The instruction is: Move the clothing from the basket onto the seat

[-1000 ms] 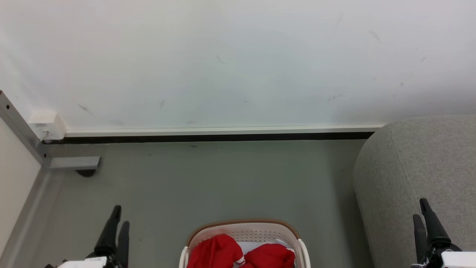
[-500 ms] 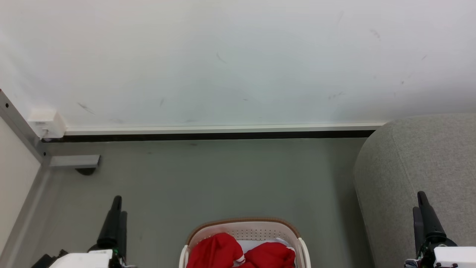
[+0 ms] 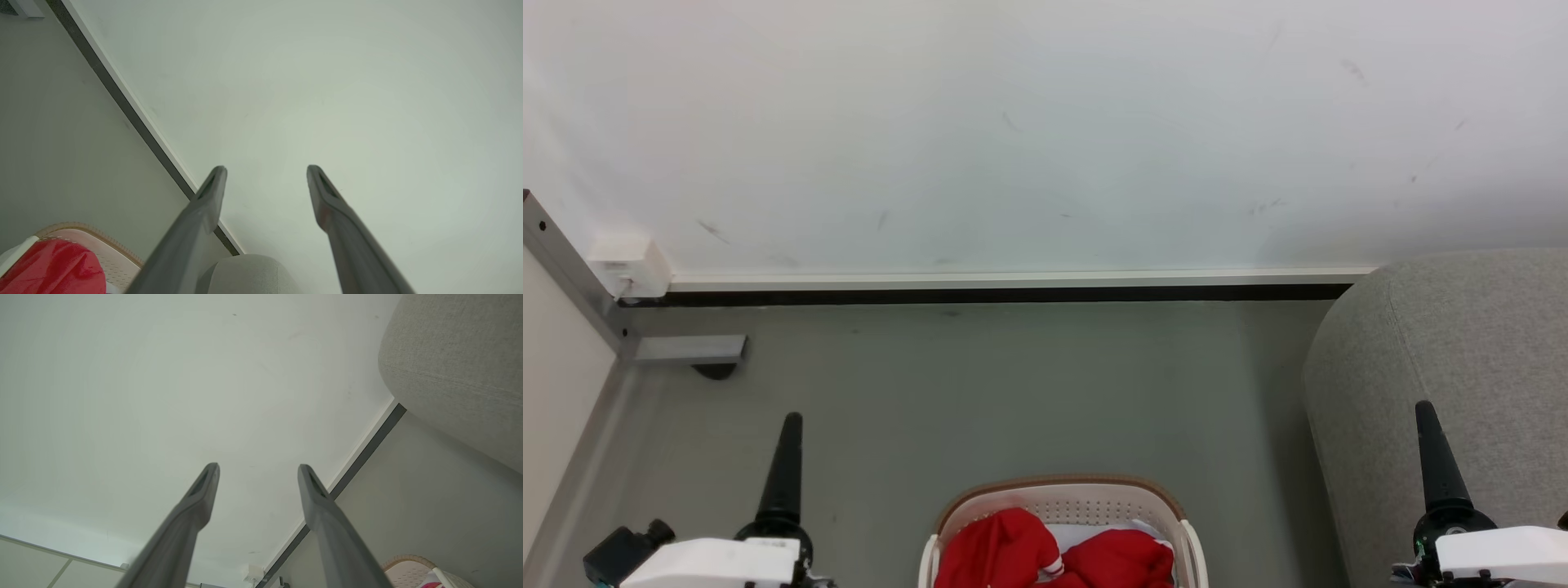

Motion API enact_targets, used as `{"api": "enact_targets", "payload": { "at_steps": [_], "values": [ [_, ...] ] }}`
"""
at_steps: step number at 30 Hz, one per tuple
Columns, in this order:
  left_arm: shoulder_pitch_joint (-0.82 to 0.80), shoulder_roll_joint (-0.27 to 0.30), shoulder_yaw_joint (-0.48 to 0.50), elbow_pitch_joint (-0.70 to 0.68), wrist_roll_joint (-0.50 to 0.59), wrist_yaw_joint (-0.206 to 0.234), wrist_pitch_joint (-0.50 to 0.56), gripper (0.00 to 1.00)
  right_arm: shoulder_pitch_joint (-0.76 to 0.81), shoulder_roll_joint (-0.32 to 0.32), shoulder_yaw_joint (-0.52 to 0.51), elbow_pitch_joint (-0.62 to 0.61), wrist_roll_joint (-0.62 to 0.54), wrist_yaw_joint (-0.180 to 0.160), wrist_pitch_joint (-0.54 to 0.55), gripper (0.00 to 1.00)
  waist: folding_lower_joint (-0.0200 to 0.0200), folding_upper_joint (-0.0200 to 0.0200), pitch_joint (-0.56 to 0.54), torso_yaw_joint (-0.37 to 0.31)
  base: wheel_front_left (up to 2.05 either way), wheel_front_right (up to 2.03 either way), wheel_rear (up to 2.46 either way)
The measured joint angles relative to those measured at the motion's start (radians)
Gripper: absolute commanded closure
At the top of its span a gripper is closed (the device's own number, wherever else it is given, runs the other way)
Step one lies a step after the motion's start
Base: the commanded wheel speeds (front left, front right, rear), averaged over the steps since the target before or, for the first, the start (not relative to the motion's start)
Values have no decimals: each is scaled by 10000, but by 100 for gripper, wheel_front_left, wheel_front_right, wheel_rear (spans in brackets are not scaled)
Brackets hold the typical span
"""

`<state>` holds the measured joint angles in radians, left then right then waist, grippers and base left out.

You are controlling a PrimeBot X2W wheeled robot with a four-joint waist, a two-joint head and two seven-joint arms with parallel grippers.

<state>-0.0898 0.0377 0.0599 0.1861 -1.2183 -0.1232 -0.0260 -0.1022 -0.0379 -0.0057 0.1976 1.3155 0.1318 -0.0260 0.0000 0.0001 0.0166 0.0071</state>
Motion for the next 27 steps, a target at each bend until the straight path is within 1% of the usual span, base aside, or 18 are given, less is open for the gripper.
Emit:
{"api": "enact_targets", "payload": {
  "at_steps": [6, 12, 21, 23, 27],
  "values": [
    [-29, 6, -94, -92, 1143, 36, -203, 0, -20, -180, 284, -54, -1032, 0, -198, 0, 0, 0, 8, 21, 0, 0, 0],
    [-32, 12, -284, -238, 2550, 117, -437, 0, -55, -259, 504, -56, -2190, 0, -412, 0, 0, -1, 11, 31, 0, 0, 0],
    [-35, 19, -617, -318, 4527, 418, -692, 0, -183, -305, 654, 12, -4230, 0, -708, 0, 0, 0, 23, 44, 0, 0, 0],
    [-36, 19, -654, -330, 4661, 466, -740, 0, -192, -307, 694, 84, -4715, 0, -767, 0, 0, 0, 33, 46, 0, 0, 0],
    [-42, 23, -713, -337, 5411, 593, -848, 0, -206, -291, 719, 217, -5325, 0, -878, 0, 0, 0, 53, 47, 0, 0, 0]
  ]
}}
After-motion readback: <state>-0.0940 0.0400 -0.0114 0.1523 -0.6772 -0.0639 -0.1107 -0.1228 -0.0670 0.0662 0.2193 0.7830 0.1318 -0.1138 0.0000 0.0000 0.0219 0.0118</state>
